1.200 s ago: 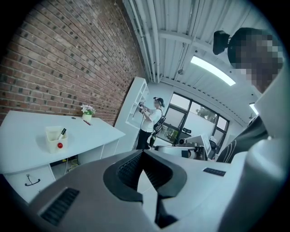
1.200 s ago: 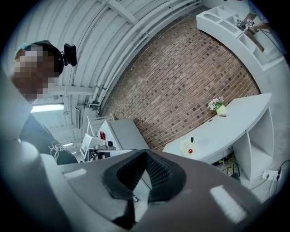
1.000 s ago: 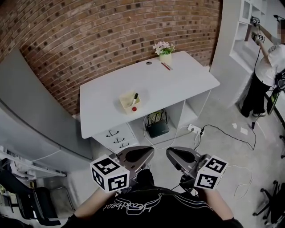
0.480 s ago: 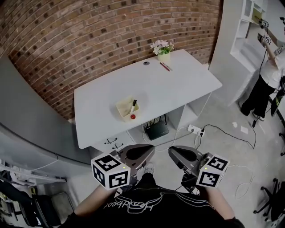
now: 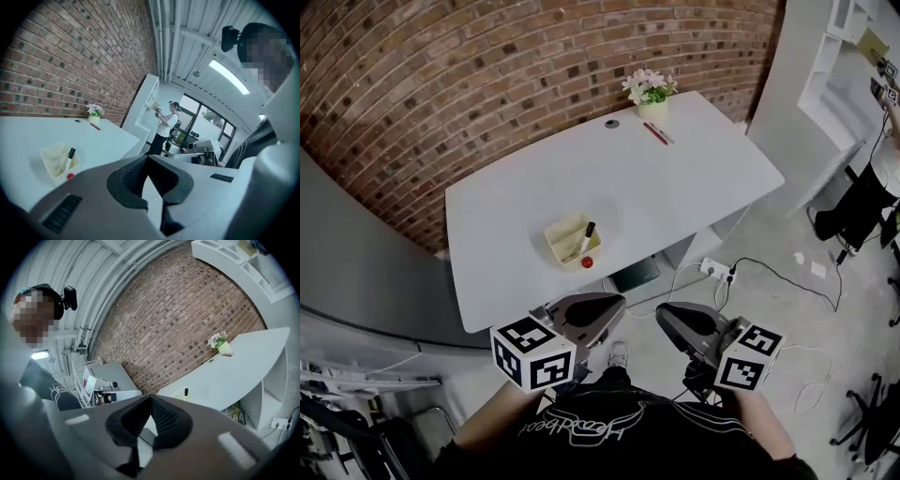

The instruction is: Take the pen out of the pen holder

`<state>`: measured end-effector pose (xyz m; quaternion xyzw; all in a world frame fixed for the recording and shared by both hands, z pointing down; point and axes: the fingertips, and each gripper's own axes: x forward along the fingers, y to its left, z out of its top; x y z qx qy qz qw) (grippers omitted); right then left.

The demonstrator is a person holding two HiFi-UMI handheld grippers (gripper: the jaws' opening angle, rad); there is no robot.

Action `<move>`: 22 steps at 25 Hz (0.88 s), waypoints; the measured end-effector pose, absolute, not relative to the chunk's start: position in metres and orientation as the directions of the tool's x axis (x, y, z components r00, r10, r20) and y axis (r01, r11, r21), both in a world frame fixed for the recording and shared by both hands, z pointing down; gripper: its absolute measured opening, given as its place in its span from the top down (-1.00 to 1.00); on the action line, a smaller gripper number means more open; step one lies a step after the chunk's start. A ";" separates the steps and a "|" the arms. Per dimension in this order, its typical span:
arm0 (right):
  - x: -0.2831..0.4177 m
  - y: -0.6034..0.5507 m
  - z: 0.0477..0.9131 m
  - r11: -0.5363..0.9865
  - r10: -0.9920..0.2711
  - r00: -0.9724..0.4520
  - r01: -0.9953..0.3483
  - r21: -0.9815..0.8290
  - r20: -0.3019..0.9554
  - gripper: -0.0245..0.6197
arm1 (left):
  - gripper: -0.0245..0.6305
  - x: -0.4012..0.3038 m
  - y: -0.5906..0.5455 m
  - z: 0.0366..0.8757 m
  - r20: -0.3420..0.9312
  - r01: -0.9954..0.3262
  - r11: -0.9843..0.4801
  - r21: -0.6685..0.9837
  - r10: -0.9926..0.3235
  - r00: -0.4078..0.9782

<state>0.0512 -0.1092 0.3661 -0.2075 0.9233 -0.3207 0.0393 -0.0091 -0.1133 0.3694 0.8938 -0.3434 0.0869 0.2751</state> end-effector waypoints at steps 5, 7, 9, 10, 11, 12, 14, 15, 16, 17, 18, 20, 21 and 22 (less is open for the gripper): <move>0.034 -0.133 0.374 0.697 -0.413 -0.907 -0.375 -0.611 0.085 0.91 | 0.92 -0.028 -0.139 0.376 0.352 -0.660 -0.620 0.425 -0.558 0.751; 0.030 -0.143 0.376 0.689 -0.417 -0.904 -0.381 -0.617 0.092 0.91 | 0.92 -0.034 -0.151 0.378 0.357 -0.664 -0.626 0.408 -0.561 0.747; 0.026 -0.151 0.380 0.679 -0.421 -0.901 -0.386 -0.625 0.099 0.91 | 0.92 -0.040 -0.162 0.381 0.361 -0.665 -0.631 0.399 -0.559 0.747; 0.024 -0.154 0.384 0.673 -0.421 -0.901 -0.387 -0.630 0.104 0.91 | 0.92 -0.043 -0.166 0.384 0.364 -0.665 -0.631 0.399 -0.557 0.747; 0.022 -0.156 0.387 0.668 -0.419 -0.901 -0.388 -0.635 0.110 0.91 | 0.92 -0.046 -0.170 0.388 0.369 -0.666 -0.629 0.401 -0.555 0.746; 0.020 -0.158 0.392 0.663 -0.416 -0.902 -0.389 -0.640 0.117 0.91 | 0.92 -0.048 -0.174 0.392 0.374 -0.667 -0.628 0.401 -0.553 0.745; 0.017 -0.164 0.398 0.652 -0.416 -0.900 -0.394 -0.648 0.128 0.91 | 0.92 -0.053 -0.183 0.399 0.381 -0.669 -0.628 0.397 -0.550 0.743; 0.016 -0.168 0.400 0.647 -0.420 -0.898 -0.397 -0.651 0.131 0.91 | 0.92 -0.055 -0.187 0.400 0.380 -0.670 -0.630 0.394 -0.552 0.742; 0.015 -0.171 0.402 0.641 -0.424 -0.896 -0.401 -0.654 0.133 0.91 | 0.92 -0.057 -0.192 0.401 0.375 -0.672 -0.630 0.389 -0.558 0.740; 0.015 -0.175 0.403 0.637 -0.428 -0.894 -0.404 -0.656 0.135 0.91 | 0.92 -0.060 -0.198 0.400 0.369 -0.677 -0.628 0.383 -0.568 0.735; 0.014 -0.178 0.405 0.633 -0.431 -0.892 -0.407 -0.659 0.137 0.91 | 0.92 -0.063 -0.203 0.401 0.364 -0.685 -0.624 0.377 -0.580 0.729; 0.012 -0.183 0.409 0.625 -0.435 -0.889 -0.411 -0.664 0.141 0.91 | 0.92 -0.070 -0.213 0.403 0.367 -0.697 -0.615 0.368 -0.593 0.717; 0.011 -0.186 0.410 0.622 -0.438 -0.888 -0.413 -0.665 0.142 0.91 | 0.92 -0.074 -0.217 0.406 0.374 -0.702 -0.612 0.364 -0.594 0.712; 0.010 -0.189 0.411 0.619 -0.441 -0.886 -0.416 -0.666 0.144 0.91 | 0.91 -0.077 -0.222 0.408 0.382 -0.707 -0.610 0.357 -0.596 0.707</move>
